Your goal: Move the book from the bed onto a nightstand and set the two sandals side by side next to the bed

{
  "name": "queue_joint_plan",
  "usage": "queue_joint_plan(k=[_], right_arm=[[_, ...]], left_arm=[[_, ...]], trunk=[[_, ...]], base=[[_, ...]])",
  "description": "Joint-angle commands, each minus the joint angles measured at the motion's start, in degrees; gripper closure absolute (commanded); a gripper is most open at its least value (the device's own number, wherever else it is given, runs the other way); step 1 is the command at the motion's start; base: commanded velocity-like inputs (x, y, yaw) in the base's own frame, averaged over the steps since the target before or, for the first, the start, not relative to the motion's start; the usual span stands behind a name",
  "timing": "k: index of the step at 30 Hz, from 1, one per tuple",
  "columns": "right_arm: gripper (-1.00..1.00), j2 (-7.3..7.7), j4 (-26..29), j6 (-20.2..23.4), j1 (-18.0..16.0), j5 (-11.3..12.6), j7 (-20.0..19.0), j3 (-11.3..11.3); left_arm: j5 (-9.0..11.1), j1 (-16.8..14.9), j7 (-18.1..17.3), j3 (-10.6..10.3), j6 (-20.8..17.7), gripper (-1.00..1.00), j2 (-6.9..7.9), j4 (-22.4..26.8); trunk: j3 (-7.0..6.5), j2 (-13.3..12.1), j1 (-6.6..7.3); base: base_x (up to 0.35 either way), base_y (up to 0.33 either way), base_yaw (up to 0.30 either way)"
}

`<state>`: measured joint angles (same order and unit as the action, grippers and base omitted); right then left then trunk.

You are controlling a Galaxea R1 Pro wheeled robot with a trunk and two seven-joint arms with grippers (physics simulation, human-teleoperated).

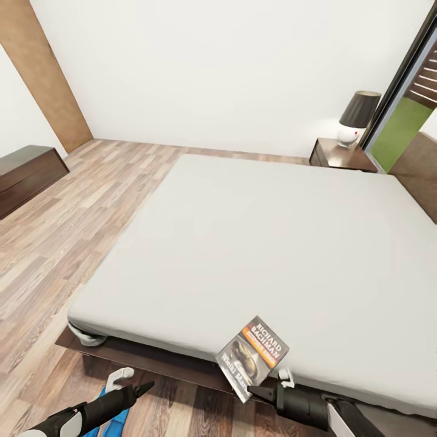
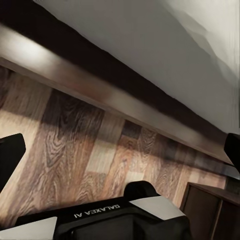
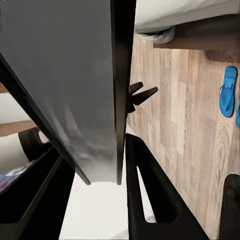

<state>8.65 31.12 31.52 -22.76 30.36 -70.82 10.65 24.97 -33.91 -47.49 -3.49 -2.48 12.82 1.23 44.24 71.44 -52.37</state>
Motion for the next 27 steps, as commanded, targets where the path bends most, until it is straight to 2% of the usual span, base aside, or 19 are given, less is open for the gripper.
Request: queue_joint_plan(k=[1, 4, 8, 20, 27], right_arm=[[1.0, 0.05, 0.0, 0.5, 0.0, -0.4, 0.1, 0.2], [1.0, -0.02, -0.1, 0.5, 0.0, -3.7, 0.0, 0.3], [1.0, 0.04, 0.0, 0.5, 0.0, -5.3, -0.2, 0.3], [1.0, 0.05, -0.3, 0.0, 0.0, -5.3, -0.2, 0.2], [1.0, 0.04, -2.7, -4.2, 0.1, -5.2, -0.1, 0.2]], left_arm=[[0.5, 0.0, -0.2, -0.4, -0.3, -1.0, 0.02, 0.0], [0.6, 0.0, -0.2, -0.4, -0.3, -1.0, 0.08, 0.0], [0.5, 0.0, -0.2, -0.4, -0.3, -1.0, 0.02, 0.0], [0.6, 0.0, -0.1, -0.4, -0.3, -1.0, -0.42, 0.0], [0.6, 0.0, -0.1, -0.4, -0.3, -1.0, -0.42, 0.0]], trunk=[[-0.15, -0.4, 0.23], [-0.69, -1.6, 0.89], [-1.41, -3.2, 1.76], [-3.56, -8.0, 4.4], [-4.82, -10.8, 5.94]], base=[[0.0, 0.0, 0.0], [0.0, 0.0, 0.0], [0.0, 0.0, 0.0], [0.0, 0.0, 0.0], [0.0, 0.0, 0.0]])
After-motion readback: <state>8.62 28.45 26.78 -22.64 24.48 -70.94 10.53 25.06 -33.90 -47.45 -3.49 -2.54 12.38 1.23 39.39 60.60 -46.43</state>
